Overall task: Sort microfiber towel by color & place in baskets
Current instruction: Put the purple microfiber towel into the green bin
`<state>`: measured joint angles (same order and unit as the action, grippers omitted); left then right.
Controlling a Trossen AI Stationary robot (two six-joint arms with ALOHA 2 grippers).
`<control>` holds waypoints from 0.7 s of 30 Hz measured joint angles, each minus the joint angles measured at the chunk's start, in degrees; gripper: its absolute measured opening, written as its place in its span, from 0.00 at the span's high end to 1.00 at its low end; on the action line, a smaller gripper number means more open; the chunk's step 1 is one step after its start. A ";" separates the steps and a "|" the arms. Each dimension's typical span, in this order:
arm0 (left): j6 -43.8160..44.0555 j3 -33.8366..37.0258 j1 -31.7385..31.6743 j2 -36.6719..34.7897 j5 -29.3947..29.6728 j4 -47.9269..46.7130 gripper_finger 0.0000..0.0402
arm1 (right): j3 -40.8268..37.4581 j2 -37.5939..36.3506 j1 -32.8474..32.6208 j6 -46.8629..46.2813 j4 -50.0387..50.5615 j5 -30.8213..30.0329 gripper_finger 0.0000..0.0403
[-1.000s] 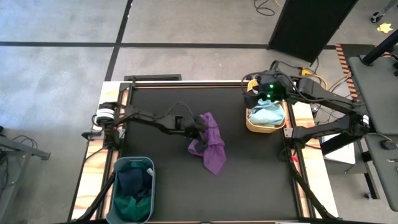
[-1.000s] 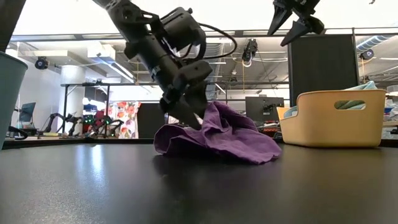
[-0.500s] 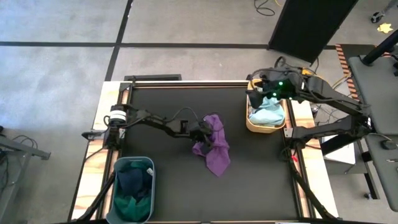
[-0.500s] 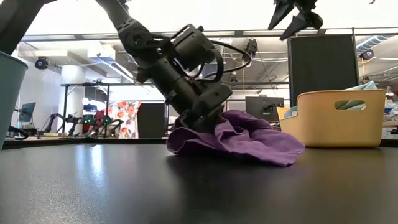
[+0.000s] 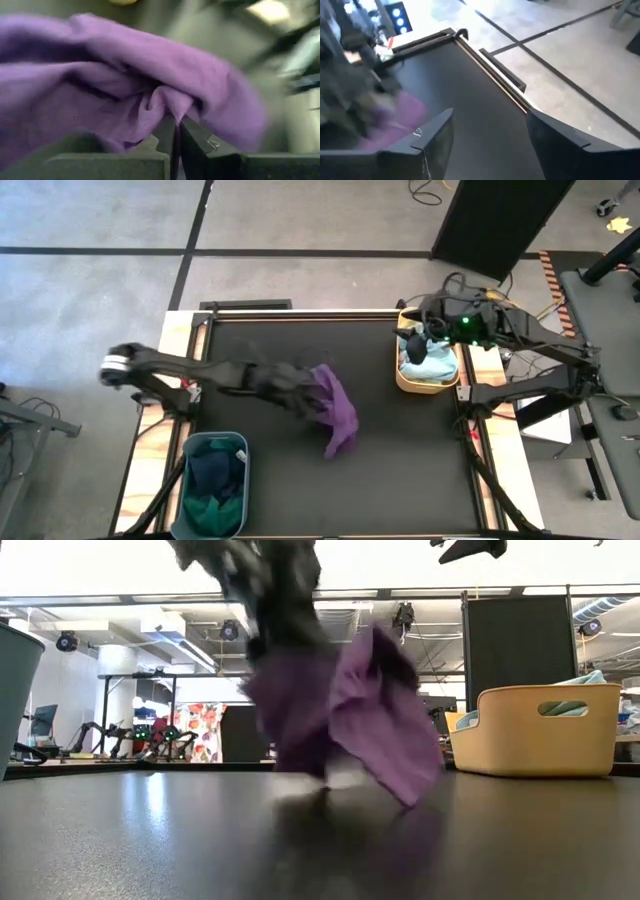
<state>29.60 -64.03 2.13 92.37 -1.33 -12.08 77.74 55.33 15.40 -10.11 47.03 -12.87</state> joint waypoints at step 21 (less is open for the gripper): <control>15.66 -0.11 41.92 -41.39 0.79 -1.08 1.00 | -3.22 1.05 -3.16 -11.47 7.99 -0.05 0.44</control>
<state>45.26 -64.14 44.05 50.98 -0.53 -13.16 74.52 56.38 12.24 -21.58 55.01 -12.92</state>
